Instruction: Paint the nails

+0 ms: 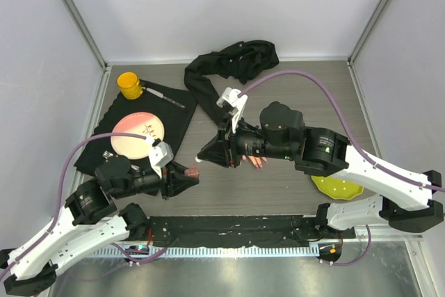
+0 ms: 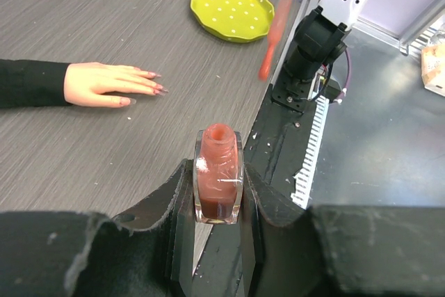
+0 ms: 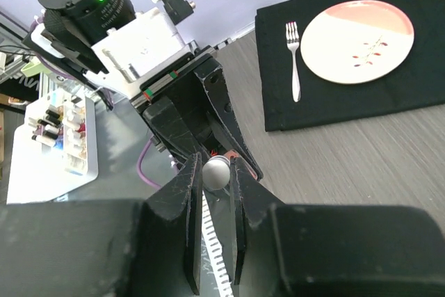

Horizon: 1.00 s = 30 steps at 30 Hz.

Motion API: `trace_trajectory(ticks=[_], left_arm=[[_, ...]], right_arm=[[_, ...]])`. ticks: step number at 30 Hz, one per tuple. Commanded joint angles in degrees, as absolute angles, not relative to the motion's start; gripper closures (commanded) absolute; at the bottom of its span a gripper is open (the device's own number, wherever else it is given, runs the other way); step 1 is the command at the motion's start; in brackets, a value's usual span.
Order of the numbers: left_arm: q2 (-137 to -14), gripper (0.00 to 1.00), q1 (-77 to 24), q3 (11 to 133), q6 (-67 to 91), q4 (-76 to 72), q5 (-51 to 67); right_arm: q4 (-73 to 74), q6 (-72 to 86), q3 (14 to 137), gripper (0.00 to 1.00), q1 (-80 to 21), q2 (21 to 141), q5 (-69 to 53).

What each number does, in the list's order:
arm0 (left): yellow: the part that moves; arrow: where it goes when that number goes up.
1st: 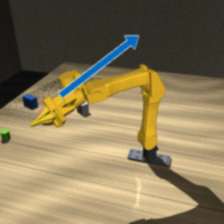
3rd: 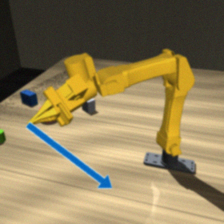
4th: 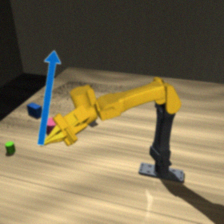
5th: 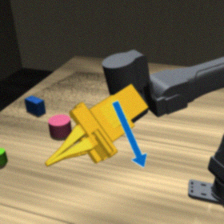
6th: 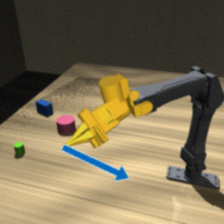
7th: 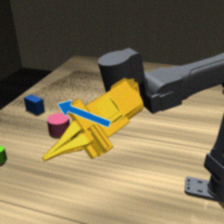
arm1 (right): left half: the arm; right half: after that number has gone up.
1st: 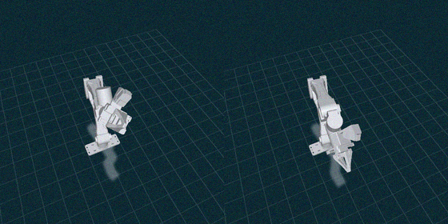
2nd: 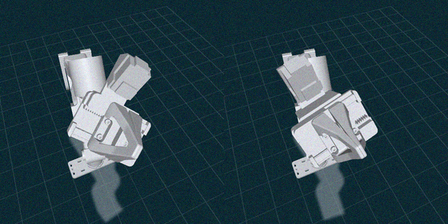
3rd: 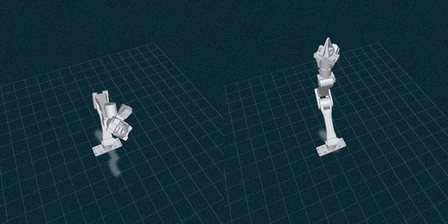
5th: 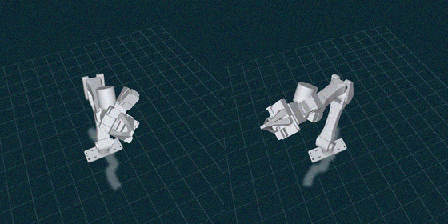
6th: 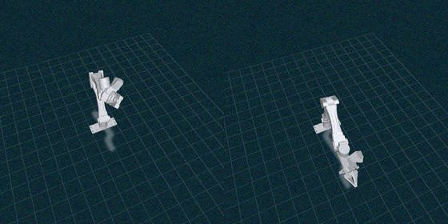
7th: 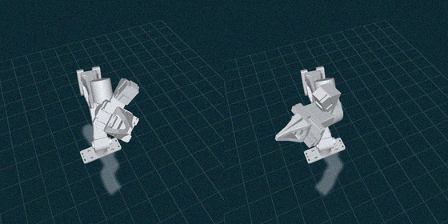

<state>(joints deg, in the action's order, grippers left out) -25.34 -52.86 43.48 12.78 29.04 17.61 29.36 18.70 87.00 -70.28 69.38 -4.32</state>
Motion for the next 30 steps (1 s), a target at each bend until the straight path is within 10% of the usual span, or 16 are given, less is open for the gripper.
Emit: trace_trajectory(ticks=[1, 30], left_arm=[[-24.35, 1.00, -52.91, 45.09, 12.04, 27.07, 18.37], [-23.12, 1.00, -52.91, 44.82, 11.95, 26.63, 19.16]], right_arm=[[26.72, 19.34, 88.59, 0.99, -70.31, 70.40, -6.50], [27.25, 18.99, 87.72, 0.99, -70.31, 72.60, -6.33]])
